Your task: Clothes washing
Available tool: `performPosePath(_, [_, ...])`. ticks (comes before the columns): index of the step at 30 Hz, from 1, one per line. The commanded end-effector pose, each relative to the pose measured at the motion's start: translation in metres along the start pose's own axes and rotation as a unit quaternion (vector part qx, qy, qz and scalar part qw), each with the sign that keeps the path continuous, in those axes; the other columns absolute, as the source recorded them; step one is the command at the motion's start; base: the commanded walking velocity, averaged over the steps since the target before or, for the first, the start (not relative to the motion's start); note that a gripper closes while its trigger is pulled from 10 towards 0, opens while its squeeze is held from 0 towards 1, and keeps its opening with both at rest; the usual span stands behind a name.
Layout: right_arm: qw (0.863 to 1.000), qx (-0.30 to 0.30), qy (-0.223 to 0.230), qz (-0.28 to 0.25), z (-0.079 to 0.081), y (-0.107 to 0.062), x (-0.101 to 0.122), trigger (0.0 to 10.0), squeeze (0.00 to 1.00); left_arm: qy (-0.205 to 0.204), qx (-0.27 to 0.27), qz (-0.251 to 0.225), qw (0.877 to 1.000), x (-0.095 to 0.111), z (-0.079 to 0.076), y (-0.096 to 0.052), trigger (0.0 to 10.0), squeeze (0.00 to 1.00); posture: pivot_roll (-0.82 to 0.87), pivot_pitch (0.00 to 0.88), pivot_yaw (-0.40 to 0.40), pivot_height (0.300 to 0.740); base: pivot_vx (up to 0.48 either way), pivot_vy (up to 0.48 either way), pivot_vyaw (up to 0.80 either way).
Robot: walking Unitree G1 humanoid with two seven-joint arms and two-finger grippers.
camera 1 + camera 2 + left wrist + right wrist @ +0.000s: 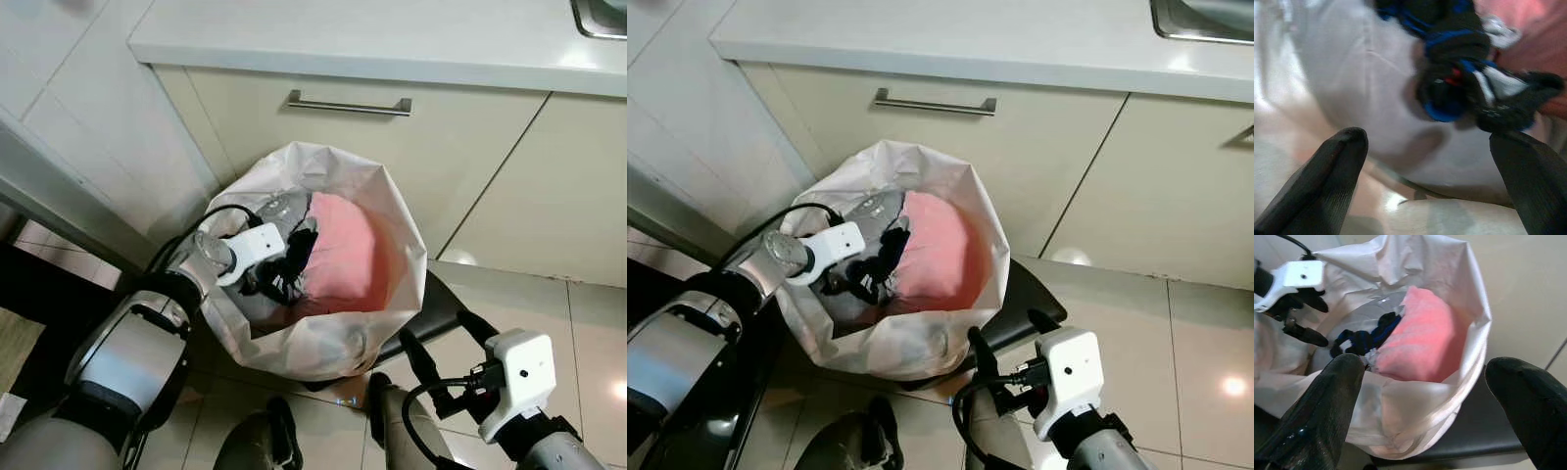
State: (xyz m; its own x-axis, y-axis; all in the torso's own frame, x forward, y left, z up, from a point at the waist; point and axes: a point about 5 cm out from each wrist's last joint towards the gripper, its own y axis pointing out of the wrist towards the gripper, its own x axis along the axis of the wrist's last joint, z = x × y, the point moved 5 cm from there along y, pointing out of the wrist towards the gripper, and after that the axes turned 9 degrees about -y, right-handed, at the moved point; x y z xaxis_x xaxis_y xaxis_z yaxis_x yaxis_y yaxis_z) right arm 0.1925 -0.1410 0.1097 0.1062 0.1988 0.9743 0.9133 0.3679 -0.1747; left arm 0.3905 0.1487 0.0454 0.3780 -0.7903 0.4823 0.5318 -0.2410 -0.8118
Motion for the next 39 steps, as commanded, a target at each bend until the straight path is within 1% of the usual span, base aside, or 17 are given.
performPosePath(1, [1.000,0.009,0.006,0.000,0.001,-0.002,0.001,10.0,0.00,0.003,-0.038,0.031,0.999,-0.017,-0.013,0.003,10.0,0.00,-0.37,0.255,0.097,0.740,0.000,0.000,0.00])
performPosePath(3, [1.000,0.009,0.006,0.000,0.001,-0.002,0.001,10.0,0.00,0.002,-0.045,0.032,0.998,-0.018,-0.015,0.004,10.0,0.00,-0.37,0.255,0.098,0.740,0.000,0.000,0.00])
performPosePath(6, [1.000,0.014,0.003,-0.006,0.001,0.003,0.004,10.0,0.00,-0.039,-0.062,0.015,0.997,-0.011,-0.026,0.009,10.0,0.00,-0.37,0.253,0.099,0.740,0.000,0.000,0.00])
performPosePath(10, [0.999,0.022,0.003,-0.022,0.004,0.005,0.014,10.0,0.00,-0.055,-0.059,0.000,0.997,-0.004,-0.030,0.012,10.0,0.00,-0.38,0.255,0.096,0.740,0.000,0.000,0.00])
performPosePath(12, [0.999,0.041,0.000,-0.024,0.010,0.003,0.017,10.0,0.00,-0.090,-0.051,-0.026,0.994,0.009,-0.032,0.014,10.0,0.00,-0.41,0.262,0.091,0.740,0.000,0.000,0.00])
performPosePath(16, [0.998,0.066,-0.019,0.000,0.019,-0.006,0.001,10.0,0.00,-0.116,-0.045,-0.036,0.992,0.016,-0.034,0.016,10.0,0.00,-0.42,0.273,0.086,0.740,0.000,0.000,0.00])
performPosePath(17, [0.996,0.080,-0.025,0.018,0.023,-0.011,-0.010,10.0,0.00,-0.137,-0.047,-0.042,0.989,0.020,-0.037,0.017,10.0,0.00,-0.41,0.279,0.087,0.740,0.000,0.000,0.00])
performPosePath(19, [0.995,0.093,-0.016,0.029,0.027,-0.013,-0.017,10.0,0.00,-0.158,-0.050,-0.048,0.985,0.023,-0.039,0.018,10.0,0.00,-0.40,0.280,0.087,0.740,0.000,0.000,0.00])
performPosePath(22, [0.994,0.105,-0.009,0.030,0.030,-0.013,-0.019,10.0,0.00,-0.178,-0.050,-0.052,0.981,0.026,-0.041,0.019,10.0,0.00,-0.39,0.280,0.085,0.740,0.000,0.000,0.00])
performPosePath(23, [0.991,0.127,-0.032,0.033,0.034,-0.013,-0.022,10.0,0.00,-0.205,-0.051,-0.060,0.976,0.031,-0.046,0.021,10.0,0.00,-0.39,0.277,0.080,0.740,0.000,0.000,0.00])
performPosePath(25, [0.989,0.137,-0.051,0.033,0.034,-0.012,-0.023,10.0,0.00,-0.223,-0.050,-0.066,0.971,0.035,-0.050,0.023,10.0,0.00,-0.39,0.276,0.079,0.740,0.000,0.000,0.00])
performPosePath(28, [0.990,0.121,-0.062,0.018,0.027,-0.008,-0.016,10.0,0.00,-0.243,-0.049,-0.069,0.966,0.036,-0.057,0.027,10.0,0.00,-0.40,0.276,0.078,0.740,0.000,0.000,0.00])
performPosePath(30, [0.991,0.119,-0.064,0.014,0.027,-0.007,-0.013,10.0,0.00,-0.243,-0.047,-0.067,0.966,0.035,-0.059,0.028,10.0,0.00,-0.40,0.277,0.078,0.740,0.000,0.000,0.00])
performPosePath(34, [0.991,0.120,-0.060,0.003,0.031,-0.006,-0.007,10.0,0.00,-0.220,-0.024,-0.060,0.973,0.030,-0.062,0.032,10.0,0.00,-0.42,0.278,0.075,0.740,0.000,0.000,0.00])
performPosePath(35, [0.991,0.118,-0.063,-0.003,0.031,-0.005,-0.004,10.0,0.00,-0.215,0.005,-0.067,0.974,0.030,-0.056,0.032,10.0,0.00,-0.43,0.278,0.077,0.740,0.000,0.000,0.00])
performPosePath(38, [0.992,0.111,-0.063,-0.011,0.030,-0.004,0.001,10.0,0.00,-0.209,0.039,-0.084,0.973,0.034,-0.047,0.030,10.0,0.00,-0.43,0.280,0.078,0.740,0.000,0.000,0.00])
performPosePath(39, [0.992,0.106,-0.064,-0.016,0.029,-0.004,0.003,10.0,0.00,-0.192,0.067,-0.098,0.974,0.039,-0.038,0.027,10.0,0.00,-0.44,0.280,0.080,0.740,0.000,0.000,0.00])
